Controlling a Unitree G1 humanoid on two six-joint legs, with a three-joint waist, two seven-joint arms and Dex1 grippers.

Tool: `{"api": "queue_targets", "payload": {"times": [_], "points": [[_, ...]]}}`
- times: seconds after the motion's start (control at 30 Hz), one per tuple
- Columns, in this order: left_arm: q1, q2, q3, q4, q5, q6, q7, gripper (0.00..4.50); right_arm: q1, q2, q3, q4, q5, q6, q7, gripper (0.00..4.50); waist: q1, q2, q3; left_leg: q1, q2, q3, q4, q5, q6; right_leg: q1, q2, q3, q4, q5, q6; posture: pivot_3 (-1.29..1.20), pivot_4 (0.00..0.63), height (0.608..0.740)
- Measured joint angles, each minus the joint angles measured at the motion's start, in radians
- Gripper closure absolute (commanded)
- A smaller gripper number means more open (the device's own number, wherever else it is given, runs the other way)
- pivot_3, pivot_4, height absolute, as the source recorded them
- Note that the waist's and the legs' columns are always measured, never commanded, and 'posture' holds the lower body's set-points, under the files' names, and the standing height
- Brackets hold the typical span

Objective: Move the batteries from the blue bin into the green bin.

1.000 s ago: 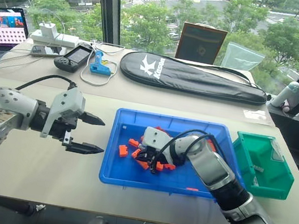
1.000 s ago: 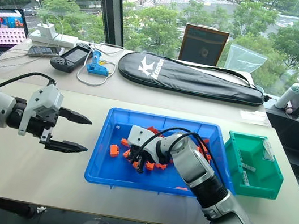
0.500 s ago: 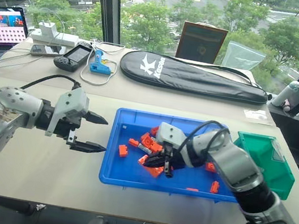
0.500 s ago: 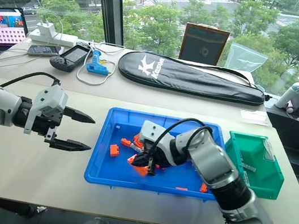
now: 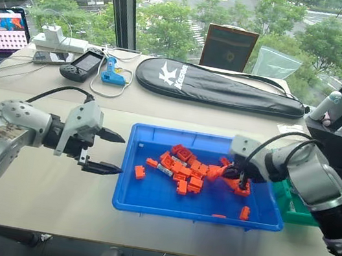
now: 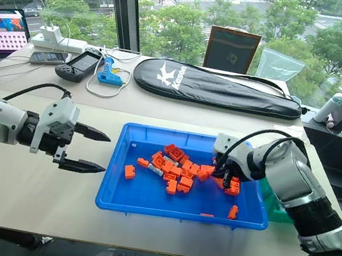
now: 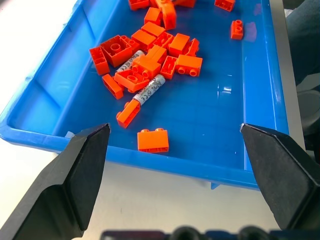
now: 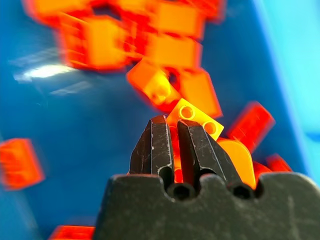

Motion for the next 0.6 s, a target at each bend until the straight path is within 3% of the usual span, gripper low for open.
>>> {"api": "queue_targets", "payload": {"times": [0.03,0.1,0.27,0.6], "points": [[-0.005,0.0,-0.005,0.003,0.003,-0.002,0.0,0.0,-0.009,0.011,-0.001,0.022,-0.013,-0.013,-0.017,3.58,0.0,0.0,0.0,0.0,0.0,0.0,0.0,0.0,0.0,0.0,0.0,0.0,0.0,0.0,0.0,0.0,0.15,0.733],[-0.007,0.0,-0.011,0.009,0.013,-0.005,0.0,0.0,-0.018,0.02,-0.003,0.044,-0.035,-0.04,-0.04,3.11,0.002,0.0,0.0,0.0,0.0,0.0,0.0,0.0,0.0,0.0,0.0,0.0,0.0,0.0,0.0,0.0,0.15,0.733],[-0.007,0.0,-0.011,0.019,0.021,-0.006,0.0,0.0,-0.02,0.073,-0.05,0.013,-0.019,-0.047,-0.044,1.43,0.0,0.0,0.0,-0.002,0.0,0.0,0.0,0.0,0.0,-0.001,0.0,0.0,0.0,0.0,0.0,0.0,0.15,0.733],[-0.007,-0.001,-0.011,0.019,0.033,-0.024,0.001,0.0,-0.044,0.321,-0.053,-0.259,0.121,0.135,-0.067,1.43,0.006,0.0,0.0,-0.002,0.0,-0.001,0.0,0.0,0.0,-0.001,0.001,0.0,0.001,0.0,0.0,0.0,0.15,0.733]]}}
